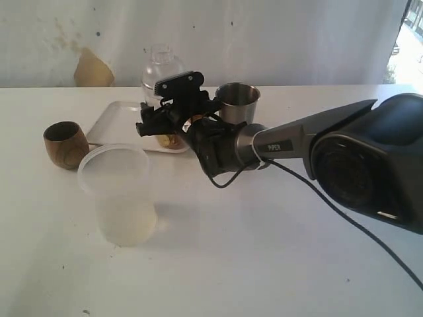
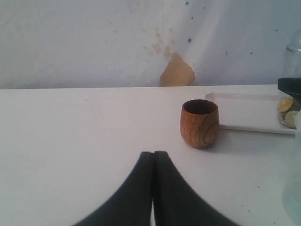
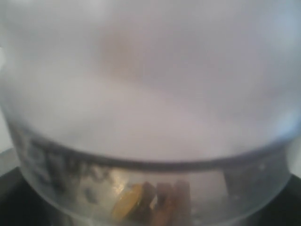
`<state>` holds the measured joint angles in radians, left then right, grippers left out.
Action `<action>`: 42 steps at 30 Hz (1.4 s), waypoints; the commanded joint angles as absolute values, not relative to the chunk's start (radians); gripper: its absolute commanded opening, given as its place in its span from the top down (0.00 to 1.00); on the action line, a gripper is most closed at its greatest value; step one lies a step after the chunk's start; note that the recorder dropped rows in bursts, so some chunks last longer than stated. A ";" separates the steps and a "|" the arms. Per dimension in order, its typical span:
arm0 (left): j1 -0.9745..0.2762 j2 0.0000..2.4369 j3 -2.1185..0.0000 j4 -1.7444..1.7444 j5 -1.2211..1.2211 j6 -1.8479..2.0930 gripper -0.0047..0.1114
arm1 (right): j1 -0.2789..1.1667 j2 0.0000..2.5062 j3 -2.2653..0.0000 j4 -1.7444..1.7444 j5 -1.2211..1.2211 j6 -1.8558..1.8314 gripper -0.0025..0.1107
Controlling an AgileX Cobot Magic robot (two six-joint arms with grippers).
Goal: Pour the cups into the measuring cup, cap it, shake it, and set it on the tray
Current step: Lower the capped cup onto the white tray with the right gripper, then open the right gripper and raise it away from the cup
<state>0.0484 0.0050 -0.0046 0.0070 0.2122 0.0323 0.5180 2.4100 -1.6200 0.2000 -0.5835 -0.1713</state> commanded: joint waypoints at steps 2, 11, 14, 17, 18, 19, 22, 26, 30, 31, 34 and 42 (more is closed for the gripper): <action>0.047 0.000 0.000 0.008 0.203 0.027 0.96 | 0.509 2.394 -1.627 0.202 -0.591 -0.211 0.24; 0.047 0.000 0.000 0.008 0.203 0.027 0.96 | 0.509 2.392 -1.627 0.206 -0.596 -0.221 0.05; 0.047 0.000 0.000 0.008 0.203 0.027 0.96 | 0.509 2.392 -1.627 0.206 -0.590 -0.224 0.05; 0.047 0.000 0.000 0.008 0.203 0.027 0.96 | 0.509 2.391 -1.627 0.206 -0.592 -0.225 0.05; 0.047 0.000 0.000 0.008 0.203 0.027 0.96 | 0.509 2.389 -1.627 0.206 -0.592 -0.225 0.05; 0.047 0.000 0.000 0.008 0.203 0.027 0.96 | 0.509 2.385 -1.627 0.206 -0.590 -0.225 0.05; 0.047 0.000 0.000 0.008 0.203 0.027 0.96 | 0.509 2.364 -1.627 0.206 -0.582 -0.225 0.05; 0.047 0.000 0.000 0.008 0.203 0.027 0.96 | 0.509 2.327 -1.627 0.206 -0.553 -0.230 0.05; 0.047 0.000 0.000 0.008 0.203 0.027 0.96 | 0.509 2.295 -1.627 0.206 -0.541 -0.233 0.05; 0.047 0.000 0.000 0.008 0.203 0.027 0.96 | 0.509 2.286 -1.627 0.206 -0.538 -0.233 0.05; 0.047 0.000 0.000 0.008 0.203 0.027 0.96 | 0.509 2.266 -1.627 0.206 -0.528 -0.235 0.05; 0.047 0.000 0.000 0.008 0.203 0.027 0.96 | 0.509 2.163 -1.627 0.206 -0.442 -0.297 0.05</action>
<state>0.0484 0.0050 -0.0046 0.0070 0.2122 0.0323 0.5180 2.2156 -1.6239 0.2042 -0.4854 -0.2609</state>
